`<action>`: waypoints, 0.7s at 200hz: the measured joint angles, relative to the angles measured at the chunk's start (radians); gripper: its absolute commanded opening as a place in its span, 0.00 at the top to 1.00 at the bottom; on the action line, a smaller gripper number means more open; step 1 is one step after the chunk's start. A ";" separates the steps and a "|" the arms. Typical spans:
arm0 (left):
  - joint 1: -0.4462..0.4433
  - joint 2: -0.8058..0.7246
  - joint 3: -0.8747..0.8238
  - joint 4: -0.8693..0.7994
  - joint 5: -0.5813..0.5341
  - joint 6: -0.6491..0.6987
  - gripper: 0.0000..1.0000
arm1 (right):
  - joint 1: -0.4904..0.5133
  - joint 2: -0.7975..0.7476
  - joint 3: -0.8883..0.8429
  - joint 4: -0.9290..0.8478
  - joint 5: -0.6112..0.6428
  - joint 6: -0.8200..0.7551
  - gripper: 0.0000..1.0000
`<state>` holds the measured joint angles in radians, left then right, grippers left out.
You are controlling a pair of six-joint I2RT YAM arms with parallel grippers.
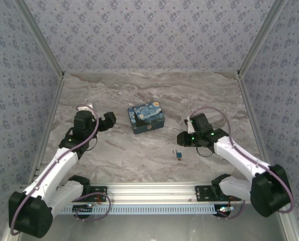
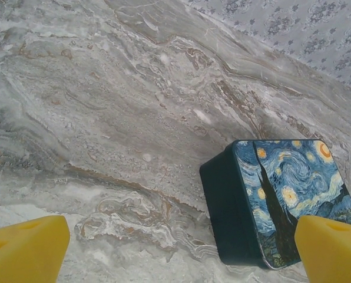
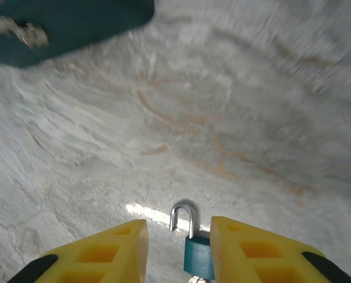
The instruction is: Unlock a padlock with a key
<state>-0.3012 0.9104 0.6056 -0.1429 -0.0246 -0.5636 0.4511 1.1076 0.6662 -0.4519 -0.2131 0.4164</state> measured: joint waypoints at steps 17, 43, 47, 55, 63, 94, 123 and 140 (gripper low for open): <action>0.000 -0.008 0.000 -0.012 0.001 0.004 0.01 | -0.031 -0.081 -0.009 0.001 0.033 -0.016 0.58; 0.002 -0.007 0.000 -0.021 0.002 0.006 0.01 | -0.085 -0.200 -0.027 0.004 0.082 -0.036 0.49; 0.002 -0.007 0.000 -0.021 0.001 0.006 0.01 | -0.094 -0.218 -0.031 0.006 0.091 -0.040 0.48; 0.003 -0.007 0.000 -0.022 0.001 0.006 0.01 | -0.112 -0.250 -0.036 0.010 0.104 -0.049 0.44; 0.003 -0.007 0.000 -0.022 0.001 0.006 0.01 | -0.129 -0.280 -0.042 0.018 0.116 -0.063 0.38; 0.005 -0.007 0.000 -0.022 0.001 0.007 0.01 | -0.204 -0.376 -0.081 0.057 0.175 -0.087 0.12; 0.007 -0.008 0.000 -0.023 0.001 0.015 0.01 | -0.308 -0.449 -0.143 0.113 0.220 -0.094 0.00; 0.007 -0.018 0.000 -0.035 -0.003 0.026 0.01 | -0.372 -0.478 -0.192 0.163 0.236 -0.097 0.00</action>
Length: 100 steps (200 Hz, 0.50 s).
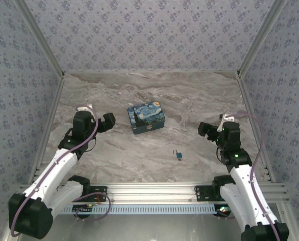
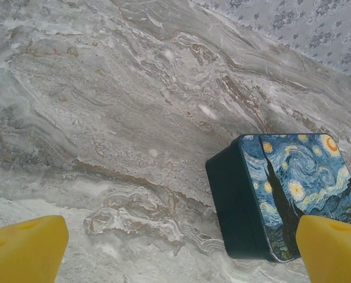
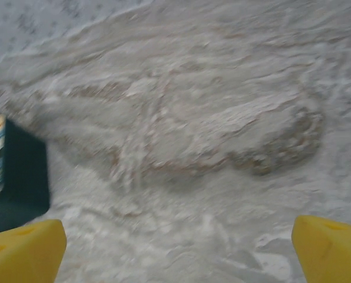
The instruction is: Unlock a padlock with a key
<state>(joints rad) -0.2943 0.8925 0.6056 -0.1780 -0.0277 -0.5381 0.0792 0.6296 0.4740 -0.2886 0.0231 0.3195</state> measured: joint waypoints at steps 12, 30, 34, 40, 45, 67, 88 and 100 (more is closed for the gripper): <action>0.000 -0.014 0.000 -0.010 -0.008 0.008 0.01 | -0.040 -0.015 -0.042 0.053 0.010 -0.007 0.00; 0.000 -0.029 0.000 -0.013 -0.018 0.024 0.01 | -0.082 -0.021 -0.113 0.146 0.029 -0.026 0.00; 0.000 -0.031 0.000 -0.013 -0.020 0.029 0.01 | -0.087 -0.021 -0.126 0.161 0.033 -0.032 0.00; 0.000 -0.032 0.000 -0.014 -0.023 0.034 0.01 | -0.095 -0.016 -0.148 0.193 0.042 -0.046 0.00; 0.000 -0.032 0.000 -0.014 -0.026 0.042 0.01 | -0.099 -0.011 -0.163 0.216 0.050 -0.060 0.00; 0.001 -0.032 0.000 -0.013 -0.042 0.080 0.00 | -0.104 0.041 -0.189 0.295 0.093 -0.135 0.00; 0.001 -0.029 0.000 -0.005 -0.064 0.123 0.01 | -0.114 0.133 -0.199 0.405 0.113 -0.190 0.00; 0.001 -0.022 -0.001 0.010 -0.079 0.148 0.01 | -0.121 0.190 -0.221 0.492 0.111 -0.203 0.00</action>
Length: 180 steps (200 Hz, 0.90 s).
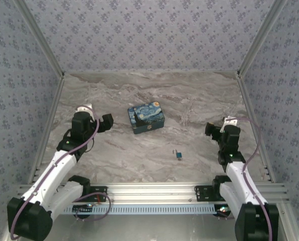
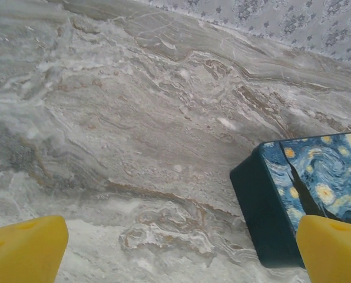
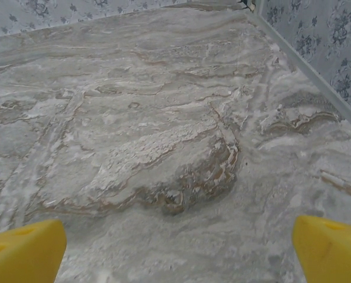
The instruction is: Unlock a padlock with a key
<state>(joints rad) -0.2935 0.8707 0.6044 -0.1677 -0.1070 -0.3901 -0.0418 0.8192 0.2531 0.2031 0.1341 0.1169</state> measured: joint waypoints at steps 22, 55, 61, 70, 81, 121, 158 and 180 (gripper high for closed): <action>0.000 0.024 -0.004 0.023 -0.044 0.045 0.01 | -0.003 0.135 -0.039 0.151 -0.019 -0.006 0.00; 0.000 0.074 -0.003 0.040 -0.089 0.091 0.01 | -0.003 0.341 -0.042 0.357 -0.057 -0.013 0.00; 0.000 0.079 -0.003 0.042 -0.094 0.095 0.01 | -0.003 0.370 -0.039 0.387 -0.064 -0.015 0.00; 0.000 0.086 -0.004 0.050 -0.104 0.099 0.01 | -0.003 0.407 -0.027 0.412 -0.071 -0.025 0.00; 0.000 0.090 -0.005 0.065 -0.116 0.105 0.01 | -0.003 0.440 -0.009 0.441 -0.075 -0.037 0.00; 0.000 0.110 -0.026 0.127 -0.169 0.132 0.01 | -0.013 0.560 0.035 0.583 -0.101 -0.074 0.00; 0.004 0.145 -0.051 0.177 -0.228 0.174 0.01 | -0.017 0.697 0.076 0.615 -0.117 -0.084 0.00; 0.006 0.148 -0.080 0.217 -0.277 0.196 0.01 | -0.011 0.700 0.106 0.611 -0.118 -0.093 0.00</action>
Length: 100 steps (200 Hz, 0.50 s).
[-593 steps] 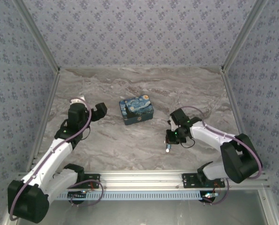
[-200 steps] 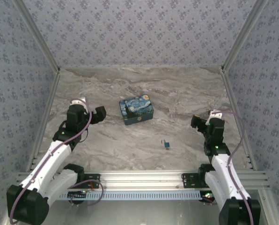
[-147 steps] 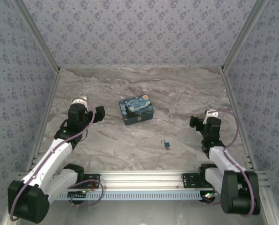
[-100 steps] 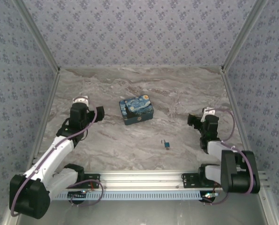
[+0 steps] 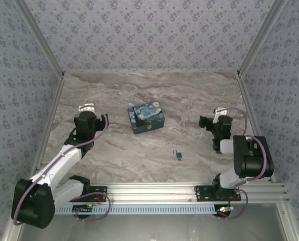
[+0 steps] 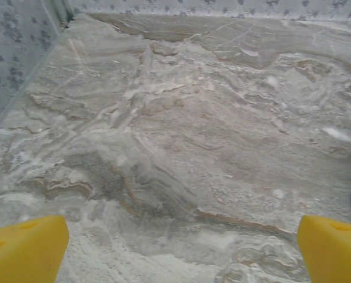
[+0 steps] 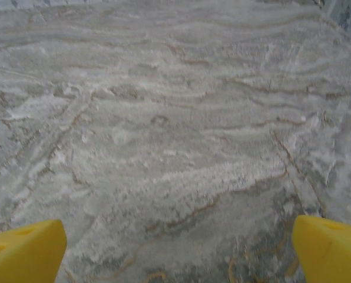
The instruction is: Unlock a padlock with a key
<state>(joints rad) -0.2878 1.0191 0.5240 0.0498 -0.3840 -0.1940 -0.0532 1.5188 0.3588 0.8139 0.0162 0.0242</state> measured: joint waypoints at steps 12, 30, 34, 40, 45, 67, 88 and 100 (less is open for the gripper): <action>0.006 0.010 -0.015 0.021 -0.020 0.012 0.01 | 0.003 0.000 0.009 0.002 -0.002 -0.005 0.00; 0.032 0.039 -0.026 0.044 -0.028 0.027 0.01 | 0.003 0.000 0.010 0.001 -0.002 -0.011 0.00; 0.039 0.045 -0.029 0.052 -0.025 0.030 0.01 | 0.003 0.000 0.010 0.001 -0.002 -0.011 0.00; 0.048 0.052 -0.032 0.063 -0.021 0.037 0.01 | 0.003 0.000 0.010 0.001 -0.002 -0.011 0.00; 0.055 0.057 -0.037 0.080 -0.018 0.045 0.01 | 0.003 0.000 0.010 0.001 -0.002 -0.012 0.00; 0.077 0.078 -0.071 0.180 0.009 0.080 0.01 | 0.003 0.000 0.010 0.001 -0.002 -0.015 0.00; 0.105 0.128 -0.095 0.268 0.045 0.106 0.01 | 0.003 0.000 0.010 0.001 -0.002 -0.015 0.00; 0.122 0.167 -0.113 0.332 0.064 0.119 0.00 | 0.003 0.000 0.010 0.001 -0.002 -0.015 0.00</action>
<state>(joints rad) -0.1661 1.1866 0.4110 0.3820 -0.3199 -0.0746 -0.0498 1.5188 0.3683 0.8150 0.0147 0.0093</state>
